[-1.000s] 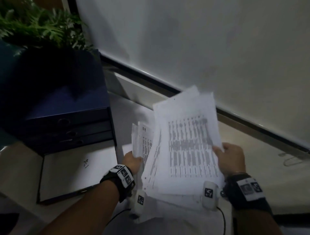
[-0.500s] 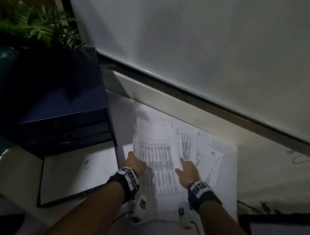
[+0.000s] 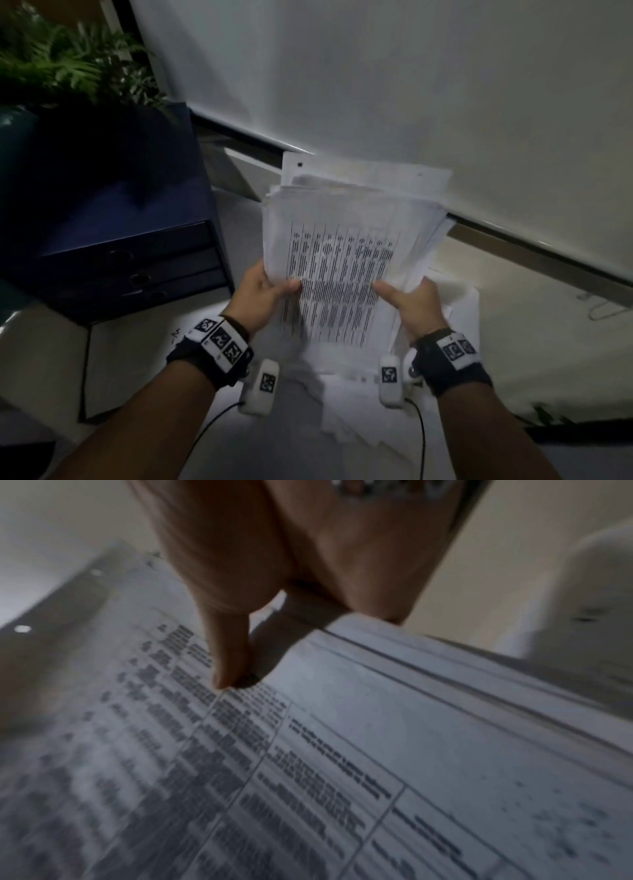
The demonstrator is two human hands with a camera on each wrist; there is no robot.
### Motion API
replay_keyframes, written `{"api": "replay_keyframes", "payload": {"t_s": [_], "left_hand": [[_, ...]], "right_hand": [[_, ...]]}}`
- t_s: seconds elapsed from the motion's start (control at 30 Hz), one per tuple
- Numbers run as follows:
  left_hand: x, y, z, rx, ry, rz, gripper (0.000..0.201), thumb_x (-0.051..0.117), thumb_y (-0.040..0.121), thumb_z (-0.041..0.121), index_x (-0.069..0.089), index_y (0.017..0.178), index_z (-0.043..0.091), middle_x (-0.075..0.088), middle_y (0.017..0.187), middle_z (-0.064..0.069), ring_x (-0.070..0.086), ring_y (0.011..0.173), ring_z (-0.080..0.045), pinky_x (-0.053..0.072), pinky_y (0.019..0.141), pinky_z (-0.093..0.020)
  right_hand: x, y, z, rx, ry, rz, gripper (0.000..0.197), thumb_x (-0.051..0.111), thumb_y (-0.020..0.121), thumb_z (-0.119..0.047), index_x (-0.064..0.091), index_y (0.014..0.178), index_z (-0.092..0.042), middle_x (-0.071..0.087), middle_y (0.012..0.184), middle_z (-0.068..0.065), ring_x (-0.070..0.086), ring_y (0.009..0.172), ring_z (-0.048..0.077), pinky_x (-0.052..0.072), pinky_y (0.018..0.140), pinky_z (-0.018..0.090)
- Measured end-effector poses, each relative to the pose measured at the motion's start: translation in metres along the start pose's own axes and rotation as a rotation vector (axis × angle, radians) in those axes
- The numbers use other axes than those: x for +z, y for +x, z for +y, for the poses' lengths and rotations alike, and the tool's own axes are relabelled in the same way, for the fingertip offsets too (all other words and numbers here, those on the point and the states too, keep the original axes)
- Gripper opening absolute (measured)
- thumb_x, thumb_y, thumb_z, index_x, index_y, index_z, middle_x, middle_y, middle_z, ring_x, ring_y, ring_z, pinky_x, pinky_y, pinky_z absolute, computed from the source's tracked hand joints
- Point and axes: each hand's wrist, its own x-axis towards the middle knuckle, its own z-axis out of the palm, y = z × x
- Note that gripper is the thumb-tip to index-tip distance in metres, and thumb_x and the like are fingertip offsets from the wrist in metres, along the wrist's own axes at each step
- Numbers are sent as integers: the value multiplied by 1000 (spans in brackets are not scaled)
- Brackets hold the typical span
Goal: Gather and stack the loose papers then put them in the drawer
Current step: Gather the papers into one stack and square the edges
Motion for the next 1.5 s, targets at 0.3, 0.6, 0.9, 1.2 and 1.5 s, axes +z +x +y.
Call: {"api": "replay_keyframes", "payload": {"t_s": [0.3,0.6,0.9,1.2,1.5], "left_hand": [[2,2,23,204,26,-11,74,75,79,-3,32,129,31,57,124,13,62,110,6,52,90,-14],[12,8,12,161,165,71,18,68,89,8,65,104,19,68,91,16,65,76,16,54,66,-11],[20,16,-13,100,311,174,30,66,90,10,64,65,25,62,58,10,51,48,5,45,52,-22],[-26,33,-4,52,386,414,6,68,87,15,68,82,13,67,71,-8,57,57,-16,50,57,-32],[-23,14,-39,-166,497,344,14,70,88,14,66,77,5,58,58,-4,53,51,-18,43,53,-26]], "right_hand": [[6,-31,-29,-270,0,21,36,89,68,-17,72,99,-12,78,92,4,75,86,16,62,77,39],[16,-28,-17,-173,51,155,20,85,73,-11,72,85,-21,77,83,-5,75,82,10,61,77,33],[13,-21,24,-42,-45,130,24,83,78,-16,71,98,-16,76,92,-6,73,86,12,59,80,32],[-22,0,59,306,-570,268,44,59,96,-25,56,136,-4,58,139,11,55,126,28,39,104,30],[35,17,106,512,-1100,101,104,71,63,-74,48,134,-2,52,136,18,47,126,35,42,105,45]]}}
